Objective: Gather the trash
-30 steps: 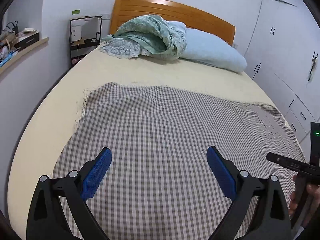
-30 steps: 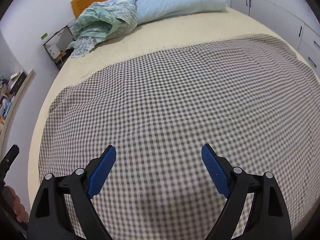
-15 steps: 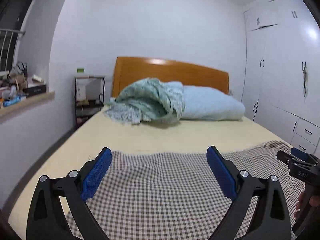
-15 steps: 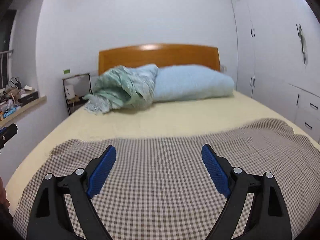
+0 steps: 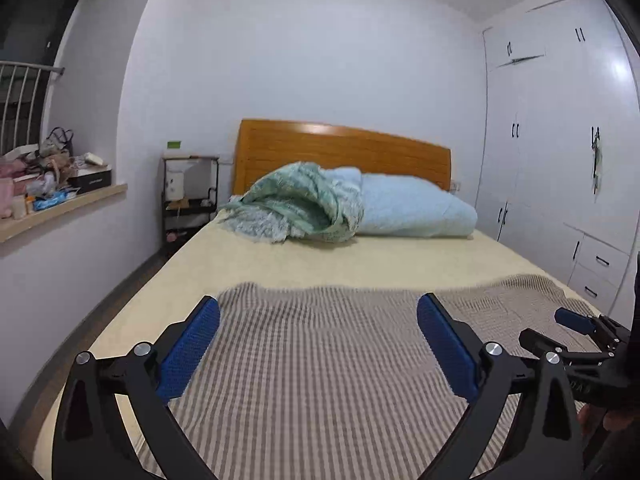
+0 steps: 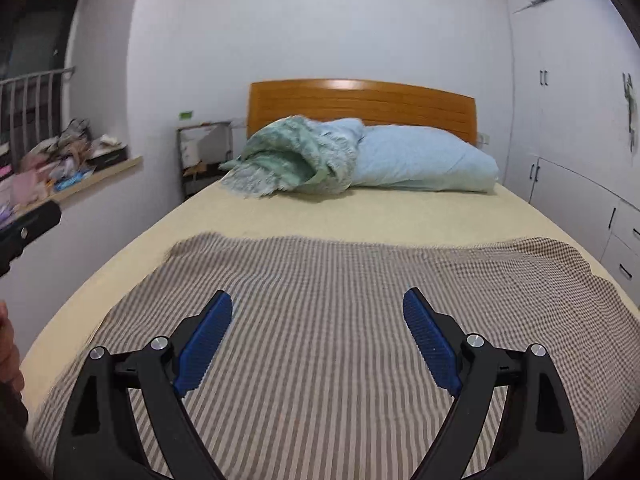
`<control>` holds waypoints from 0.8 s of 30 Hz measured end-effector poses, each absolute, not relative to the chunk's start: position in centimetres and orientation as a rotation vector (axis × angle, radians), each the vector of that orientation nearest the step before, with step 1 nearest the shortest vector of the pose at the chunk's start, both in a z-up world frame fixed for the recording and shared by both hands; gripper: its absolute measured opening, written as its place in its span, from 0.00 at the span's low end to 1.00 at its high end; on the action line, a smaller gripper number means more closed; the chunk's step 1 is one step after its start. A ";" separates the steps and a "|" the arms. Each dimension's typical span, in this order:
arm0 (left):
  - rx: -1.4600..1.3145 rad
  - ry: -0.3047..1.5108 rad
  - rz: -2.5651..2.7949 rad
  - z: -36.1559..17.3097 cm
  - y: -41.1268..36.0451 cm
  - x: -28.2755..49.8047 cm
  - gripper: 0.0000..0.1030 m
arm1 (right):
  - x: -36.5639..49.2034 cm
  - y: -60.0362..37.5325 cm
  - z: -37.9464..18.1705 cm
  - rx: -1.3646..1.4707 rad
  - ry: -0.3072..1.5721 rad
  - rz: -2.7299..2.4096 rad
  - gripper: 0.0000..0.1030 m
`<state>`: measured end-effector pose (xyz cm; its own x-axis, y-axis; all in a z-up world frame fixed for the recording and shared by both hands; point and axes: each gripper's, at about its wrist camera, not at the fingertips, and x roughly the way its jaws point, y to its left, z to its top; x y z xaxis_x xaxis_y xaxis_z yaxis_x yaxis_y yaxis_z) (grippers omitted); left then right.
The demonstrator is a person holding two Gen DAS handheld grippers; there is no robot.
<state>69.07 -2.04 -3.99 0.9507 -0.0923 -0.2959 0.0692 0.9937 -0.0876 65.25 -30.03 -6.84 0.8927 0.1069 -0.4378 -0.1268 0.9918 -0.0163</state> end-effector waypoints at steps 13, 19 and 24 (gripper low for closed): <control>-0.040 0.291 -0.070 -2.6 -1.8 46.5 0.93 | 48.0 -29.3 -5.6 -0.071 0.420 0.097 0.88; -0.033 0.291 -0.056 -2.9 -1.7 38.9 0.93 | 42.1 -28.9 -5.4 -0.096 0.393 0.072 0.88; 0.012 0.290 -0.028 -2.5 -1.8 32.6 0.93 | 37.4 -29.0 -5.4 -0.069 0.368 0.065 0.88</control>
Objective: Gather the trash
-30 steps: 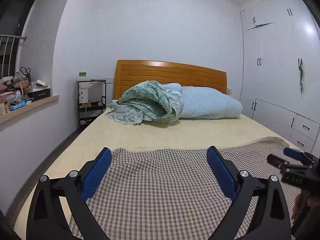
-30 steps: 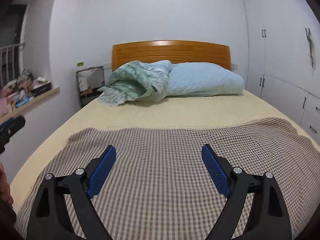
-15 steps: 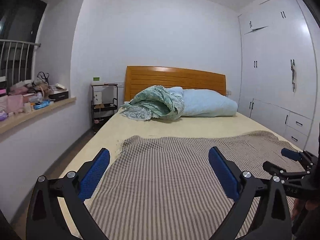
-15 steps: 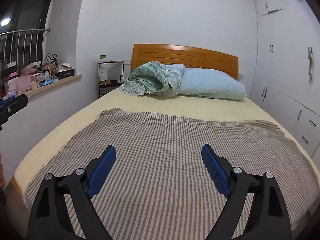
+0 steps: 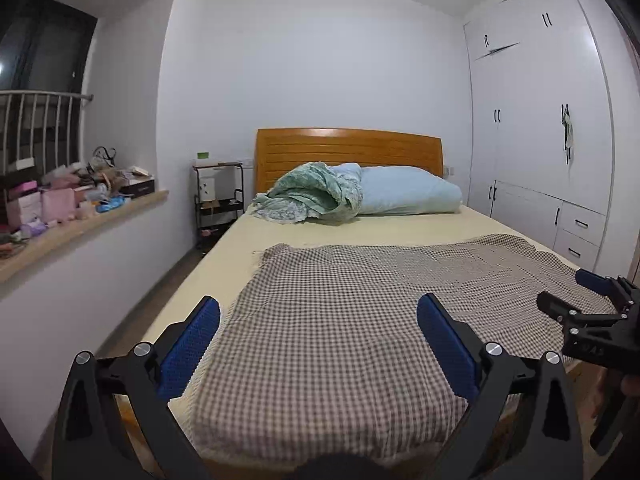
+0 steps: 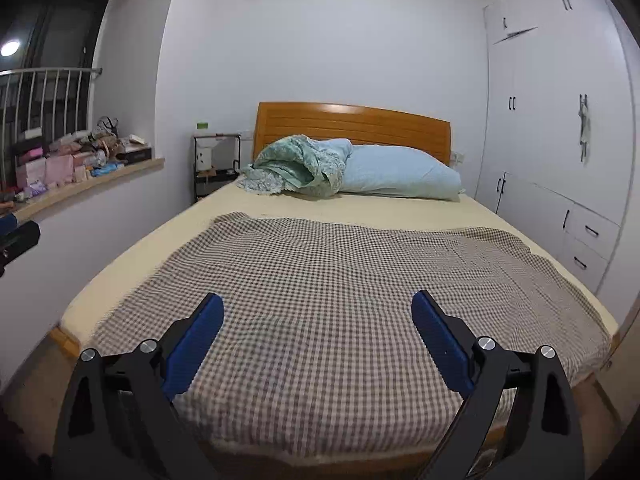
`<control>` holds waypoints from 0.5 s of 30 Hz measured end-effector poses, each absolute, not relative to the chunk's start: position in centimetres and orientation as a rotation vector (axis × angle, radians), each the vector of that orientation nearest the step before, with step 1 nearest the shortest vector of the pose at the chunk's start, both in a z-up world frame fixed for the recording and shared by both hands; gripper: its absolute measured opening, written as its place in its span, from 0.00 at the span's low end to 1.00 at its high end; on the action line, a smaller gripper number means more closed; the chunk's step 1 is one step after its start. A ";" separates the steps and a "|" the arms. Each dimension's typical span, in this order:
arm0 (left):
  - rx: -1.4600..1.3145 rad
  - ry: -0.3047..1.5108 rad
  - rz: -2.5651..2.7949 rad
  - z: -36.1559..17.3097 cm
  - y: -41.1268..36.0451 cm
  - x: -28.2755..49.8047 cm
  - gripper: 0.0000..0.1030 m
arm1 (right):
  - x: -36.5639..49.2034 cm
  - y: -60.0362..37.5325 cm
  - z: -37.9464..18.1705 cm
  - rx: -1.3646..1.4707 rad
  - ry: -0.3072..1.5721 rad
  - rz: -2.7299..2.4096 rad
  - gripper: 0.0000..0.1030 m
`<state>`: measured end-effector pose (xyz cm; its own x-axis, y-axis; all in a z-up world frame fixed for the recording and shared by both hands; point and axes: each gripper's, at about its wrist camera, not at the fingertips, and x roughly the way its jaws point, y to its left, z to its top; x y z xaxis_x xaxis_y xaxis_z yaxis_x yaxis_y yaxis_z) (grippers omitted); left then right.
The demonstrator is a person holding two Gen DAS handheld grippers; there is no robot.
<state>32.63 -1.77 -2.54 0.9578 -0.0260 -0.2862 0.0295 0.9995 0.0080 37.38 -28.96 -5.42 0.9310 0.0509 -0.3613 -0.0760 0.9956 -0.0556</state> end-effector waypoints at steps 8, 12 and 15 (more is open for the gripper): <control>0.021 0.247 -0.027 -2.4 -1.8 23.3 0.93 | 30.4 -28.0 -6.2 -0.051 0.373 0.046 0.88; 0.025 0.241 -0.027 -3.0 -1.6 18.0 0.93 | 25.8 -27.4 -6.6 -0.066 0.338 0.020 0.88; 0.014 0.190 -0.035 -3.3 -1.4 13.7 0.93 | 22.5 -26.9 -7.1 -0.056 0.323 0.005 0.88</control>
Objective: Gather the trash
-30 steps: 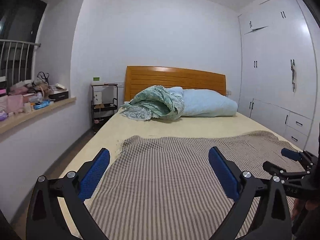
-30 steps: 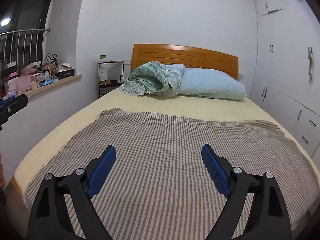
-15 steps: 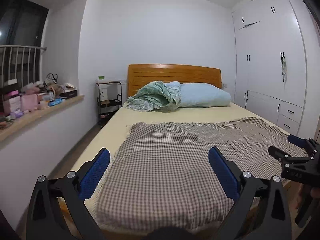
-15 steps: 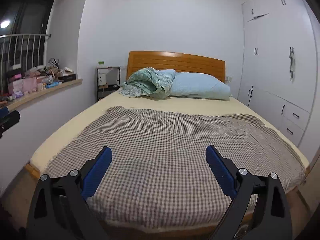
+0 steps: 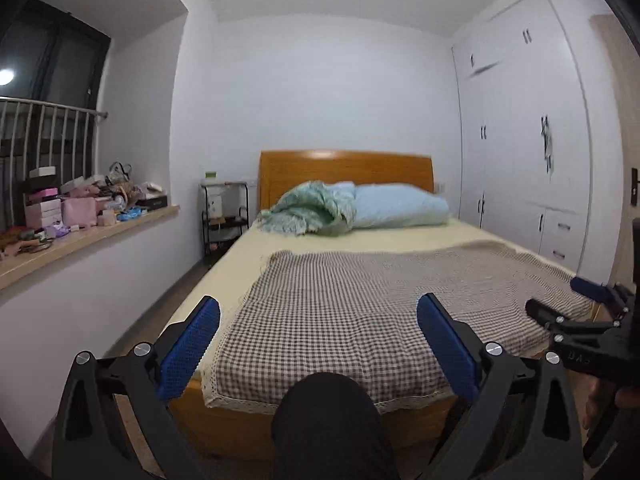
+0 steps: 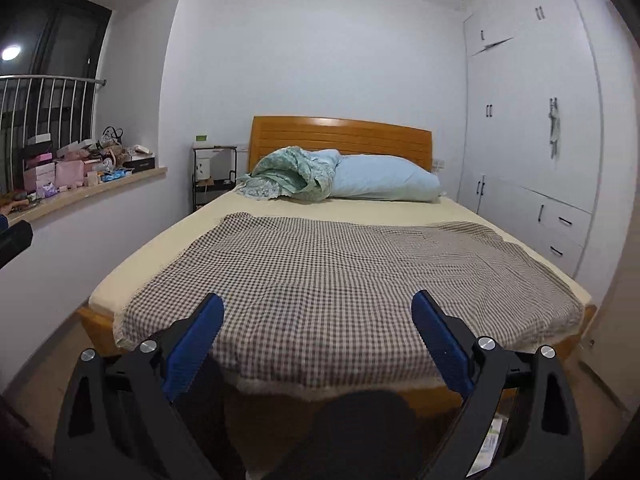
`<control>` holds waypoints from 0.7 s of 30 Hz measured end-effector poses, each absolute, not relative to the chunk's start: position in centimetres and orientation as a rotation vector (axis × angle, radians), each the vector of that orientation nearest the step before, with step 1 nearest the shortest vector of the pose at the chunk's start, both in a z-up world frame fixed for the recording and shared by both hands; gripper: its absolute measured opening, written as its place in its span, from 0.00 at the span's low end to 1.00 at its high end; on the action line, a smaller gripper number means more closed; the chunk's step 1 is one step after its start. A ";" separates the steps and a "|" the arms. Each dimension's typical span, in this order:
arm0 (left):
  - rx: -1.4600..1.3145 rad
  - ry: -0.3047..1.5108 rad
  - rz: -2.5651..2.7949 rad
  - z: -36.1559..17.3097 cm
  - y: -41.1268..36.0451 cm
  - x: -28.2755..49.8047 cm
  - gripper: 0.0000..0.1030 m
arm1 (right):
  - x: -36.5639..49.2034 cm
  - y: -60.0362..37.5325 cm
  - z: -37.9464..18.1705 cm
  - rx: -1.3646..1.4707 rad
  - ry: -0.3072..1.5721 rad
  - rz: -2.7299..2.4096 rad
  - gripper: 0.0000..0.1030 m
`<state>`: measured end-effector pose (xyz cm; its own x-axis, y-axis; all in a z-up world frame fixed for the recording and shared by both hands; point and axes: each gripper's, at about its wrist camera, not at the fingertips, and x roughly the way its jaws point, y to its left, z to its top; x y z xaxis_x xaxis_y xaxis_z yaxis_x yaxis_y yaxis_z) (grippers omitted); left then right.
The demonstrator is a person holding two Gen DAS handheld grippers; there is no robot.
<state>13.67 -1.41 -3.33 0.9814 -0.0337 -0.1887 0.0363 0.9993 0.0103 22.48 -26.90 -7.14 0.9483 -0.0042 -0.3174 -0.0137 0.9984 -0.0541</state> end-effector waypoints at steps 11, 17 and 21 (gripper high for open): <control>-0.028 0.200 -0.030 -5.0 -1.2 4.1 0.93 | 13.8 -24.7 -9.3 -0.054 0.327 -0.003 0.88; 0.006 0.229 -0.034 -5.4 -2.1 3.7 0.93 | 12.5 -24.1 -9.8 -0.067 0.333 0.023 0.88; 0.031 0.208 -0.023 -5.3 -2.6 3.1 0.93 | 12.2 -24.1 -9.6 -0.057 0.302 0.026 0.88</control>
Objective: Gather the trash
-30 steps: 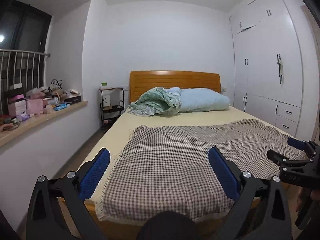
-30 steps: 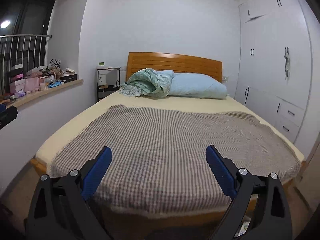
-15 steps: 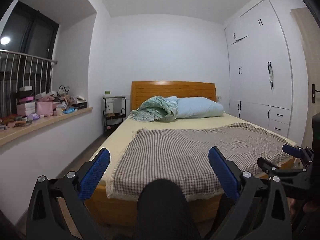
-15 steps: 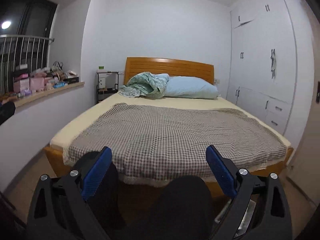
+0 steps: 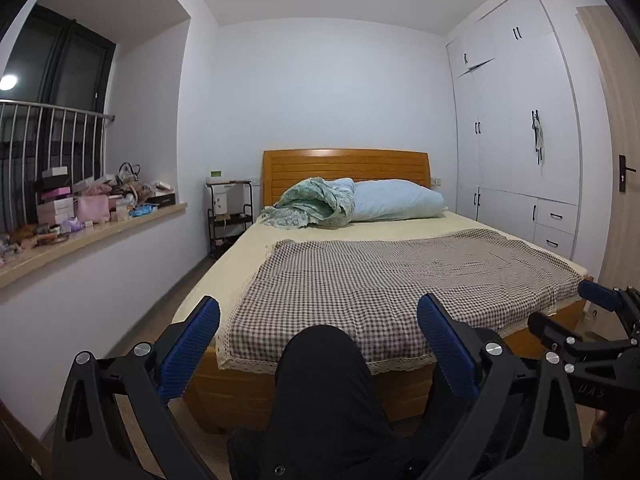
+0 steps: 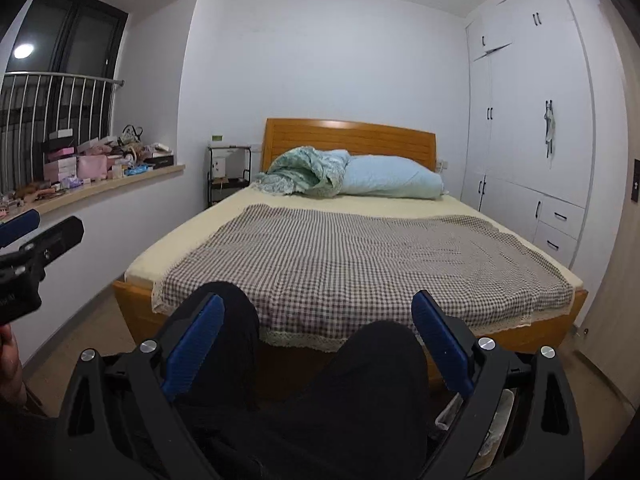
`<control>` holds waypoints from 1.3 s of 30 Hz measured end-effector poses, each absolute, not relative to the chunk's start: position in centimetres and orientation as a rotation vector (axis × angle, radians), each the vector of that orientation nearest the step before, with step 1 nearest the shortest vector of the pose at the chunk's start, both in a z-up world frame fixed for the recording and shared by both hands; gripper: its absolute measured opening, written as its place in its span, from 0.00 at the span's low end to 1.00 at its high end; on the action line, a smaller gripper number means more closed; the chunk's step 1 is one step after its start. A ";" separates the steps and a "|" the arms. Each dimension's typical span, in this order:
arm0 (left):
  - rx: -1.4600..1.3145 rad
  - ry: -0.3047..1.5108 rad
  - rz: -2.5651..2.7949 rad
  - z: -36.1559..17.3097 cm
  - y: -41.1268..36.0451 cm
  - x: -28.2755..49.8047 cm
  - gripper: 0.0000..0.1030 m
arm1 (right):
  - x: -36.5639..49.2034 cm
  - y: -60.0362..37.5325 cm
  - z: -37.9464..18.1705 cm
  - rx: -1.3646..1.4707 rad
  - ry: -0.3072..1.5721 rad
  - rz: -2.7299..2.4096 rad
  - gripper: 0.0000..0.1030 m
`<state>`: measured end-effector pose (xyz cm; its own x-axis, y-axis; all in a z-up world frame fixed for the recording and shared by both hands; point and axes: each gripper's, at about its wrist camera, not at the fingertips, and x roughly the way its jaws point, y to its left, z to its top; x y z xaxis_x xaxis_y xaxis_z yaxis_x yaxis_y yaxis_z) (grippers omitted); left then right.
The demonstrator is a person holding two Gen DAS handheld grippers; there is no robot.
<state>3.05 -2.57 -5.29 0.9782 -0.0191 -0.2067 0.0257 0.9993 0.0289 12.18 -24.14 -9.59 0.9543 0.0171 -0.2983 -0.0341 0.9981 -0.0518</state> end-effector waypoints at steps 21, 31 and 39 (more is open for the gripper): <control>0.030 0.191 -0.011 -4.5 -2.8 2.7 0.93 | 11.8 -23.7 -10.0 -0.054 0.314 0.035 0.88; 0.030 0.193 -0.010 -4.4 -2.8 2.7 0.93 | 11.6 -23.7 -9.7 -0.058 0.319 0.037 0.88; 0.028 0.194 -0.005 -4.5 -2.8 2.6 0.93 | 11.6 -23.8 -9.7 -0.055 0.322 0.045 0.88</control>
